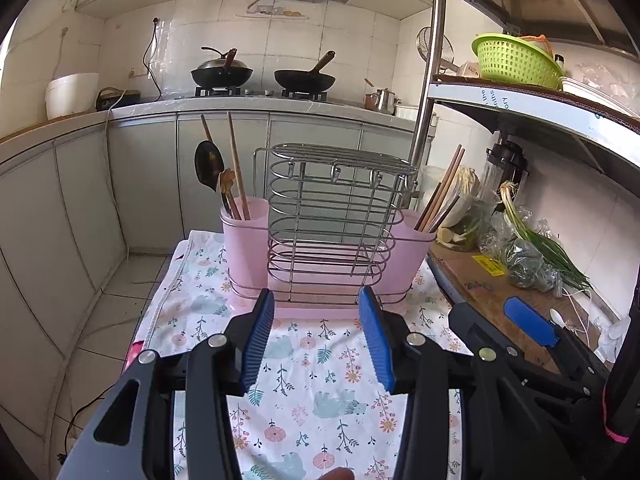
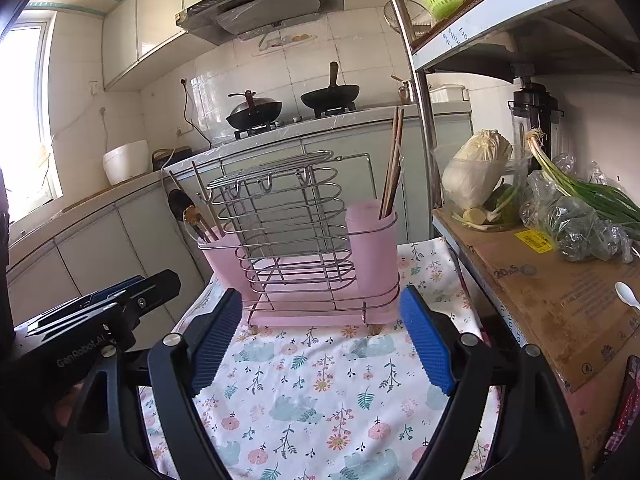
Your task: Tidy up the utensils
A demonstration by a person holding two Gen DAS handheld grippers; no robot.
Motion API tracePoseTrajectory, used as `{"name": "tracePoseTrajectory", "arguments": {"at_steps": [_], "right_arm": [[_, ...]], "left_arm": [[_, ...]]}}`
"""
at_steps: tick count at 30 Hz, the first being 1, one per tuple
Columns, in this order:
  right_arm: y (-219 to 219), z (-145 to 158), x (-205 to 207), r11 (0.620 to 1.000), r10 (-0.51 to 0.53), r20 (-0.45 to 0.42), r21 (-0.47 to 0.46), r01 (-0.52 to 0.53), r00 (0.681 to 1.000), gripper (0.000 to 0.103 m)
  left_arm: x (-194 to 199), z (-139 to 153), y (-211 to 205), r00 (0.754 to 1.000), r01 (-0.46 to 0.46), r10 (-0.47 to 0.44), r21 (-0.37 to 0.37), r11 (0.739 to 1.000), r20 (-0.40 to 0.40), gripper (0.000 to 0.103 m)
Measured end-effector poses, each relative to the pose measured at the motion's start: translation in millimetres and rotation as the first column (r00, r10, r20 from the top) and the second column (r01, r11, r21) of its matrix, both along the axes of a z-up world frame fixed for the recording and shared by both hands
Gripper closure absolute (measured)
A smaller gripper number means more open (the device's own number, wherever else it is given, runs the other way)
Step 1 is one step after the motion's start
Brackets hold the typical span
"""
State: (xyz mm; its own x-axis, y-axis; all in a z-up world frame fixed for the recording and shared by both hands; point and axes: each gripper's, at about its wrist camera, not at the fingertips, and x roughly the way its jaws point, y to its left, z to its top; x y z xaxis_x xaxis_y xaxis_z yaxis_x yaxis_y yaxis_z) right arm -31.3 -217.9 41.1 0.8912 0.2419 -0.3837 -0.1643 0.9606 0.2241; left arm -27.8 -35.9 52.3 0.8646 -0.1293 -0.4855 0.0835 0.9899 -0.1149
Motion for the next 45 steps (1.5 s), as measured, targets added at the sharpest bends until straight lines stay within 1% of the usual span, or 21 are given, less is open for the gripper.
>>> {"name": "tracePoseTrajectory", "arguments": {"at_steps": [9,13,22,26,45], "right_arm": [[15,-5,2,1.0,0.0,-0.026,-0.012,0.0,1.0,0.021],[21,-10,7,0.999,-0.007,-0.042,-0.039,0.006,0.999,0.021],[21,-14,7,0.996,-0.056,-0.017,-0.077,0.055,0.998,0.021],[24,-14,6,0.993,-0.061,-0.002,-0.1,0.061,0.998,0.021],[27,-6,-1,0.992,-0.056,0.026,-0.112,0.059,0.998,0.021]], "left_arm": [[1,-14,16,0.999,-0.006,0.005,-0.017,1.0,-0.036,0.06],[5,-23,20,0.998,-0.019,0.019,-0.012,1.0,-0.053,0.06],[15,-37,21,0.993,-0.08,0.081,0.014,0.997,-0.091,0.06],[14,-37,24,0.991,-0.093,0.095,0.022,0.995,-0.089,0.06],[6,-30,18,0.994,-0.088,0.091,0.047,0.995,-0.067,0.06]]}}
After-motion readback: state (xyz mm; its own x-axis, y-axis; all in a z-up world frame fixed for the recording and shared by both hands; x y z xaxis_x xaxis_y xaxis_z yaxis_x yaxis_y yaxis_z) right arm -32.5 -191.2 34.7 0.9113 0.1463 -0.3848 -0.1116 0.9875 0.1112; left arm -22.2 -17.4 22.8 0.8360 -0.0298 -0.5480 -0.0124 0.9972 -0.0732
